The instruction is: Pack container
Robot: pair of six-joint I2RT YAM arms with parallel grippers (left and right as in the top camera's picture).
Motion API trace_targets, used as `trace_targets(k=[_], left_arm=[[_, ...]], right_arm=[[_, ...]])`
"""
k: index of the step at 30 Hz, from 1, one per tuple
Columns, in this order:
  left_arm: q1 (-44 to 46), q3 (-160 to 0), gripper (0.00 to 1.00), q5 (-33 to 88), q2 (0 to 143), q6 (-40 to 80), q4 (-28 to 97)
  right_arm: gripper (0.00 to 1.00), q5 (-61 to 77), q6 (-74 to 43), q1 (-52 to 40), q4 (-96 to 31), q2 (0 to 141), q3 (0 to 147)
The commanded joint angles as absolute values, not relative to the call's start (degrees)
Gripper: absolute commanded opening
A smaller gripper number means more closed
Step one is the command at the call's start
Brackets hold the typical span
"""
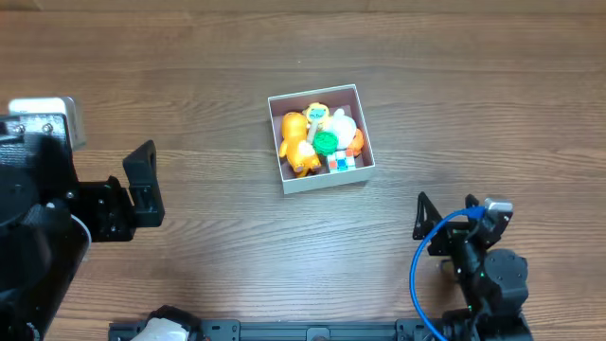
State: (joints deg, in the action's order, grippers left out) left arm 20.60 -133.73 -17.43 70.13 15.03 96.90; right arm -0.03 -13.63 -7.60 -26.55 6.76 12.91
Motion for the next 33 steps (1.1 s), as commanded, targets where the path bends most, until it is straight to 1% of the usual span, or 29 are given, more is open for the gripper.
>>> trace_targets(k=[1, 7, 30, 33], left_arm=[[20.6, -133.6, 1.00, -18.4, 69.8, 15.8, 96.8], [20.6, -133.6, 1.00, -18.4, 69.8, 15.8, 96.8], [20.6, -133.5, 1.00, -18.6, 70.4, 15.3, 96.8], [19.5, -133.5, 1.00, -19.0, 70.2, 14.8, 96.4]], right_arm=[[1.00, -0.3, -13.5, -7.7, -25.8, 3.3, 11.2], [1.00, -0.4, -13.5, -7.7, -26.6, 0.2, 7.5], [1.00, -0.3, -13.5, -7.7, -26.2, 0.2, 7.5], [1.00, -0.3, -13.5, -7.7, -26.2, 0.2, 7.5]])
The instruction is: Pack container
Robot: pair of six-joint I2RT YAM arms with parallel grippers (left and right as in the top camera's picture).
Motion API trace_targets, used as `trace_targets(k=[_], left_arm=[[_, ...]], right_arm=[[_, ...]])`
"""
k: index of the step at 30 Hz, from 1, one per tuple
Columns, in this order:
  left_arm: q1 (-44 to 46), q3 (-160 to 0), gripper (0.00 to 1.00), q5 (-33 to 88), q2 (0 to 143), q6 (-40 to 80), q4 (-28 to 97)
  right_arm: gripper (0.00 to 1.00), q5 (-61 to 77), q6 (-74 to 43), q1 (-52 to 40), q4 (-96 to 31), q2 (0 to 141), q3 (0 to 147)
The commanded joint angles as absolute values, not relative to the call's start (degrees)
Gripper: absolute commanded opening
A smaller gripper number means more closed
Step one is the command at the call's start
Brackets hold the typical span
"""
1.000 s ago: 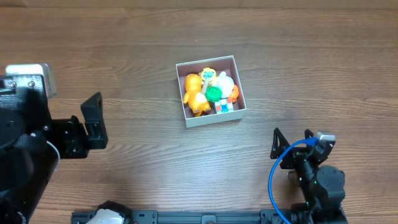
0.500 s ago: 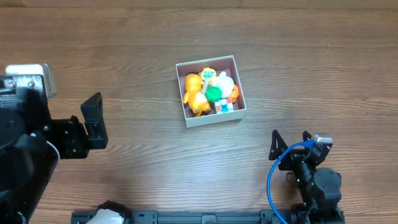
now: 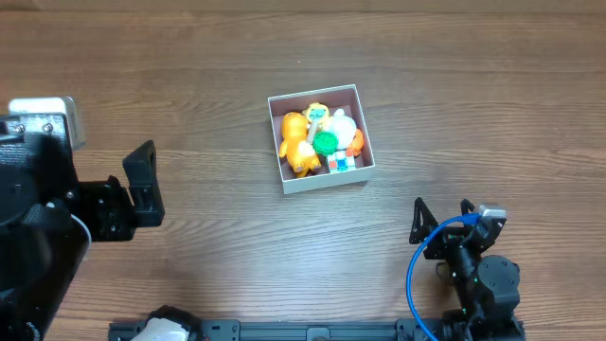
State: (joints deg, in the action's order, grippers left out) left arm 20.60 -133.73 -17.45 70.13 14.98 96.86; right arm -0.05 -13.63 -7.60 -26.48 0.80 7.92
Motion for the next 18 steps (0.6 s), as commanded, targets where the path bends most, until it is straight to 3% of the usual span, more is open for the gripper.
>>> trace_targets(k=[1, 6, 9, 18], left_arm=[[17.3, -132.8, 1.00, -18.8, 69.9, 14.9, 96.0], [6.5, -115.8, 1.00, -11.4, 63.4, 15.0, 81.8], [5.9, -93.4, 1.00, -8.9, 54.5, 15.0, 63.7], [5.9, -48.4, 1.00, -9.1, 32.7, 15.0, 34.8]], right_arm=[[1.00, -0.3, -13.5, -7.7, -26.2, 0.2, 7.5], [1.00, -0.3, -13.5, -7.7, -26.2, 0.2, 7.5], [1.00, -0.3, -13.5, -7.7, -26.2, 0.2, 7.5], [1.00, -0.3, -13.5, -7.7, -26.2, 0.2, 7.5]])
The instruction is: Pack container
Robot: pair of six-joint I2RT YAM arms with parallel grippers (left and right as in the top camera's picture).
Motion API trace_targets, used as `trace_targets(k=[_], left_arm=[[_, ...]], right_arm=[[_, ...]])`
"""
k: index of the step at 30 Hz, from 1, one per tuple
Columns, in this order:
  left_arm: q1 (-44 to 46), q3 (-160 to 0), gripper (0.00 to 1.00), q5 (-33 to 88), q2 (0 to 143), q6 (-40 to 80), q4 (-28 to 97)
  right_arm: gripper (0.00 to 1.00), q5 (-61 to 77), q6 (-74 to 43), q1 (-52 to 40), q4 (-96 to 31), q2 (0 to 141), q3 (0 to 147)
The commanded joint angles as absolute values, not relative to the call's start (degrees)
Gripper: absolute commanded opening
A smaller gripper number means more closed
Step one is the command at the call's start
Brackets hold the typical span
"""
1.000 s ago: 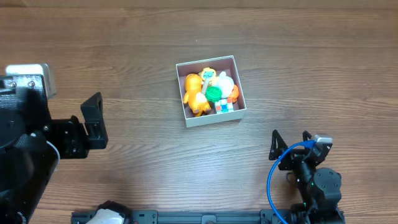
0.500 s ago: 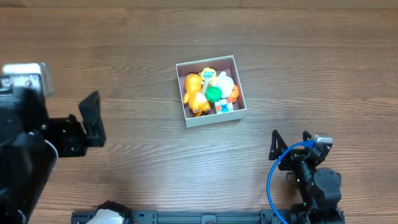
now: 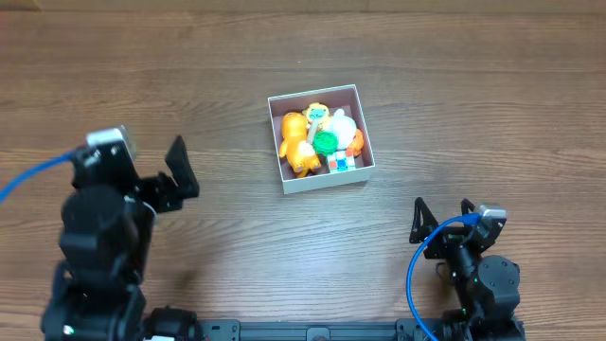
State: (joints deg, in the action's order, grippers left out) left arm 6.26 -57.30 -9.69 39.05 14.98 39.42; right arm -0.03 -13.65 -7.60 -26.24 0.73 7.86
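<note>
The white square container (image 3: pixel 327 178) stands at the table's middle, holding an orange figure (image 3: pixel 295 142), a green round piece (image 3: pixel 326 142), a white item (image 3: pixel 343 123), a yellow toy (image 3: pixel 317 116) and a small coloured cube (image 3: pixel 341 162). My left gripper (image 3: pixel 159 180) is open and empty, to the left of the box and a little nearer the front, with one black finger (image 3: pixel 182 167) showing plainly. Near the front right edge, well apart from the box, my right gripper (image 3: pixel 441 216) stands open and empty.
The wooden table (image 3: pixel 454 85) runs across the whole view. A blue cable (image 3: pixel 414 275) loops beside the right arm, and another blue cable (image 3: pixel 33 170) runs off to the left from the left wrist. A dark rail (image 3: pixel 303 331) lies along the front edge.
My left arm was large at the far left edge; it now looks smaller and sits further right, its gripper closer to the box. The right arm and the box's contents are unchanged.
The box was full from the oldest moment and nothing in it has shifted. First the right arm stood open at the front right, then slightly nearer the front edge, where it stays. The left arm stayed at the far left until now.
</note>
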Motion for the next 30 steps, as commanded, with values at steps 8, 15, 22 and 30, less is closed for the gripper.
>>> trace_targets(k=[8, 15, 22, 30], left_arm=[[5.9, -23.7, 1.00, -8.9, 15.4, 18.8, 21.7], [5.9, -13.3, 1.00, -9.0, 8.3, 23.2, 16.8], [5.9, -7.7, 1.00, -9.0, 4.5, 23.2, 13.1], [5.9, -3.0, 1.00, -9.0, 0.2, 23.4, 9.8]], right_arm=[[1.00, -0.3, -13.5, -7.7, -26.2, 0.2, 7.5], [1.00, -0.3, -13.5, -7.7, -26.2, 0.2, 7.5], [1.00, -0.3, -13.5, -7.7, -26.2, 0.2, 7.5], [1.00, -0.3, -13.5, -7.7, -26.2, 0.2, 7.5]])
